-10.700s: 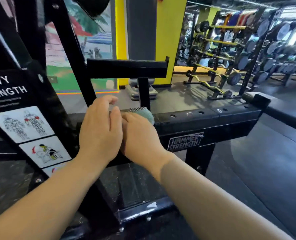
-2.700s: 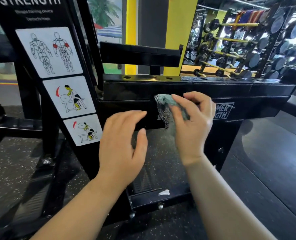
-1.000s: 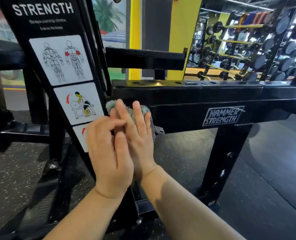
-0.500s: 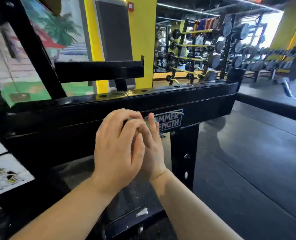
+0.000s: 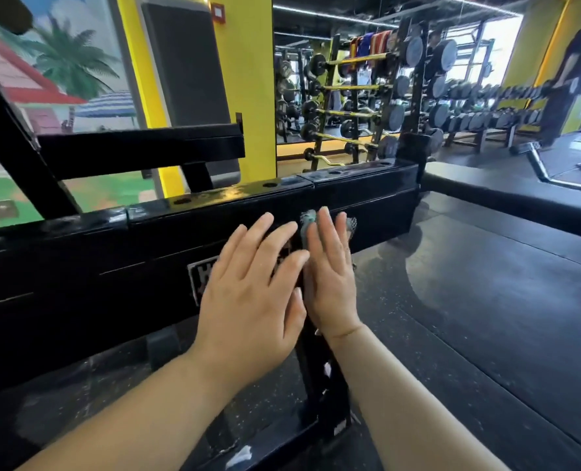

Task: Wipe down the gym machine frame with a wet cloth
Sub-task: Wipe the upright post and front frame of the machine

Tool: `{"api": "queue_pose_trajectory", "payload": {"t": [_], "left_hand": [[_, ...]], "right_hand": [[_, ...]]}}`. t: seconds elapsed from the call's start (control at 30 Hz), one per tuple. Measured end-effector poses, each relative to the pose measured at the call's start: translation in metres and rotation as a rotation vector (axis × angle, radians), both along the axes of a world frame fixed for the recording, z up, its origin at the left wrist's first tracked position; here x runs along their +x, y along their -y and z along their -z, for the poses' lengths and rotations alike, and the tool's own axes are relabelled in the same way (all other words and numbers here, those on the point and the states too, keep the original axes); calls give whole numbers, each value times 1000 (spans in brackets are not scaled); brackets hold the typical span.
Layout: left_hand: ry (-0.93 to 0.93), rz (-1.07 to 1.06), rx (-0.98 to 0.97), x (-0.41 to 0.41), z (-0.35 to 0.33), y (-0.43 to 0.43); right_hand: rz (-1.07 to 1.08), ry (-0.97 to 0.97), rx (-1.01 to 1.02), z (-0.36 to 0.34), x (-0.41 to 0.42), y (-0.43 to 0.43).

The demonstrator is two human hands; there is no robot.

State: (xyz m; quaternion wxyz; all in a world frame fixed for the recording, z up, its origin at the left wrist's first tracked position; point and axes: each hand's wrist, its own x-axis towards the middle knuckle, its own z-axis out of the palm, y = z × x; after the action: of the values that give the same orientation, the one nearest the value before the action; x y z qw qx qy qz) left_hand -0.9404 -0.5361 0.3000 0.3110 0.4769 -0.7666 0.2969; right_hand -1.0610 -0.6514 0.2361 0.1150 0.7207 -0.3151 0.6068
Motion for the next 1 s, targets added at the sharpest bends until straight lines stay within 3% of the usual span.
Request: {"api": "queue_pose_trajectory", "payload": {"t": [0.07,0.2,0.23,0.27,0.33,0.4,0.47,0.6,0.67,0.8,0.83,1.0], "left_hand": [[54,-43,14,-5,-2,11],[203,-159,-2,-4,10,26],[209,-176,-13,-7,13,27],[196,-189,-23,-9,15,28],[148,-200,-40,-16,16,29],[121,-199,-63,-20,19,33],[125,-200,-95,-19,24,38],[140,-213,-118,-22,28,46],[149,-196,-108,-30,32,48],[260,-173,-62,-33,43,49],[282,-169,-57,-29,45,50],[300,-120,-37,-18,48,48]], "right_hand": [[121,58,17,-1,-38,22],[131,594,386,-23,-54,34],[103,621,405,-29,-40,26],[69,552,360,-29,-24,15],[7,223,142,-15,2,-2],[24,2,-1,-7,-14,11],[104,86,41,-10,-47,37],[134,628,366,-29,-74,54],[76,640,383,-22,-50,38],[-24,250,204,14,-18,5],[-1,226,188,10,-27,13],[101,672,440,-32,-74,53]]}}
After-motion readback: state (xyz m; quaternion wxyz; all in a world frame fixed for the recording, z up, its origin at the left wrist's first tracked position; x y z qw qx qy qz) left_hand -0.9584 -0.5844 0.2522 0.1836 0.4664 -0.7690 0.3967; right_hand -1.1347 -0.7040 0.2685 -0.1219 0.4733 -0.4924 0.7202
